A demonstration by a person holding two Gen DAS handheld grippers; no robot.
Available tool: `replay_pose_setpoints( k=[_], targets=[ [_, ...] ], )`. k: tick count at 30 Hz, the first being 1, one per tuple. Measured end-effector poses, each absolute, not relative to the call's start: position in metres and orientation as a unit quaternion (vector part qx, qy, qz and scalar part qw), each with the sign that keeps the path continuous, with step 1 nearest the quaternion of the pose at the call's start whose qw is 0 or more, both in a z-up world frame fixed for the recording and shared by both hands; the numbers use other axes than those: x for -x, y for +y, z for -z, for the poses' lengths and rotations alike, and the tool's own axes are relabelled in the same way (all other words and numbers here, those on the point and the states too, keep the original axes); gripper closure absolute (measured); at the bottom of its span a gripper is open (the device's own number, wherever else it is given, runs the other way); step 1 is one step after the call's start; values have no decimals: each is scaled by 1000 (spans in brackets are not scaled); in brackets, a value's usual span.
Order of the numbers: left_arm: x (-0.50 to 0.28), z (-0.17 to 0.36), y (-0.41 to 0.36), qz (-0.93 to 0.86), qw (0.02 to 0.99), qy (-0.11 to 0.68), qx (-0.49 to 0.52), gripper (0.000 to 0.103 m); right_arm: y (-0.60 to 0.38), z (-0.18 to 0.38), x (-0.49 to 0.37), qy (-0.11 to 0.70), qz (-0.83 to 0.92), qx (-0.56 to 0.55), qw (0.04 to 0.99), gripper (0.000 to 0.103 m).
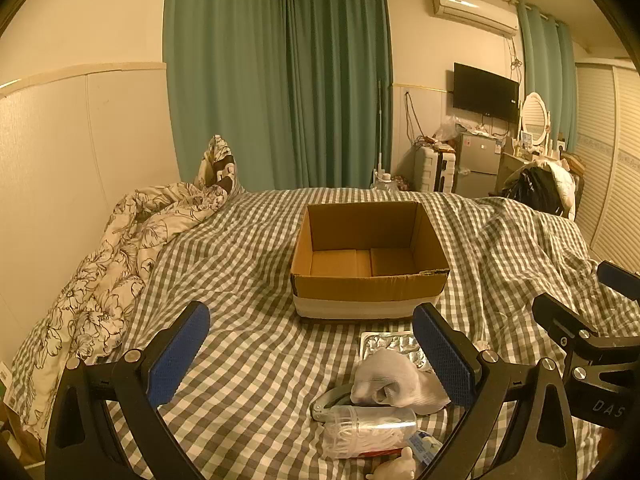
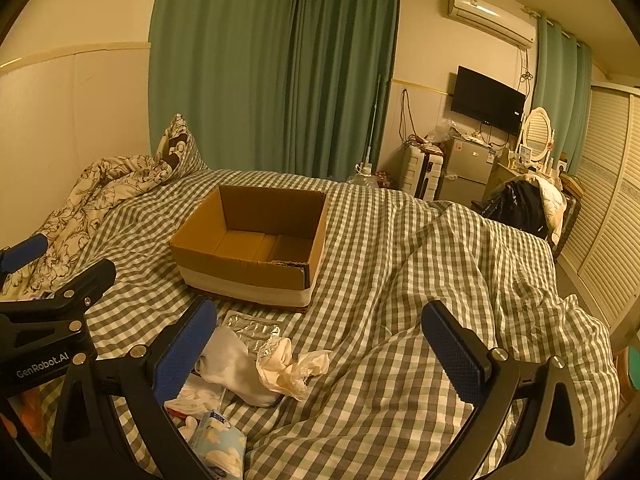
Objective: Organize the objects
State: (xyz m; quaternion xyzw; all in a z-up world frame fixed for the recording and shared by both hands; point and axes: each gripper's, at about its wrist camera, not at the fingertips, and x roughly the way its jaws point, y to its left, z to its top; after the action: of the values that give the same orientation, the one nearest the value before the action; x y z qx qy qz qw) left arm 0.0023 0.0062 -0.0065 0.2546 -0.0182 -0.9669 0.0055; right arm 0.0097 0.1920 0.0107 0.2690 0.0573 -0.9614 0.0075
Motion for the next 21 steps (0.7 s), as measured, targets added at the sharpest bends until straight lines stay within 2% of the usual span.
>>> replay_pose_setpoints(
  k=[21],
  targets=[
    [1,7,2,965,8,-14,-261,0,191,-11,-11,58,960,-274,12,0]
  ],
)
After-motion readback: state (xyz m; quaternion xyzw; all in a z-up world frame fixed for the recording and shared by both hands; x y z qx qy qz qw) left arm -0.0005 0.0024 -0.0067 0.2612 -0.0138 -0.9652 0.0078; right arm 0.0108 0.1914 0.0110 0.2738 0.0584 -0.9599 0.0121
